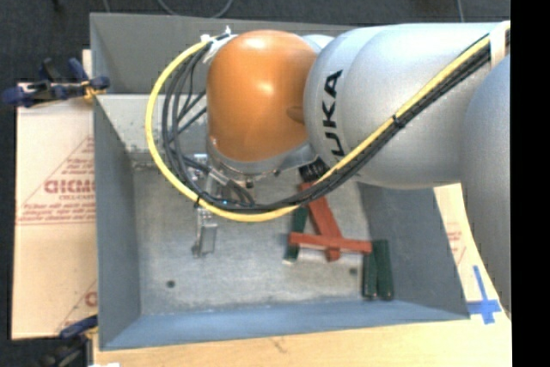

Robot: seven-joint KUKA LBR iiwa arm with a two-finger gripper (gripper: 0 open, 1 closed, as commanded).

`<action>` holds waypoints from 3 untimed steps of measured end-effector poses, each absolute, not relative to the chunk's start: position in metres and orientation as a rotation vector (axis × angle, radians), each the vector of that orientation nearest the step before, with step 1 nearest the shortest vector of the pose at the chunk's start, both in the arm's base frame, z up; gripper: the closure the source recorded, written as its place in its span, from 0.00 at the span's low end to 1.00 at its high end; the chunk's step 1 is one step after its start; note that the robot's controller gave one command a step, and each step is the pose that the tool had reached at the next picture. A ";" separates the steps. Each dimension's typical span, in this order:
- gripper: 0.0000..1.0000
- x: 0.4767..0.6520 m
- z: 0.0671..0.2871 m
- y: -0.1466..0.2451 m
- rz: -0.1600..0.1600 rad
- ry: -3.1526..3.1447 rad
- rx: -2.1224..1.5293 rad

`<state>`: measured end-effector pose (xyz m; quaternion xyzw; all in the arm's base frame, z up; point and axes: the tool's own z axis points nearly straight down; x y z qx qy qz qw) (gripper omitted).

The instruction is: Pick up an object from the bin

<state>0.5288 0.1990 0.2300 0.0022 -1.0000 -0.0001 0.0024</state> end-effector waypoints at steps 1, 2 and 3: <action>0.00 0.543 0.194 0.111 0.005 -3.057 0.721; 0.00 0.469 0.139 0.013 0.002 -3.053 0.707; 0.00 0.526 0.071 -0.037 0.002 -2.935 1.125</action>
Offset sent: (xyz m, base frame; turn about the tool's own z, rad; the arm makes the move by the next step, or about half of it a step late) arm 0.0129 -0.0839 -0.0354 -0.4650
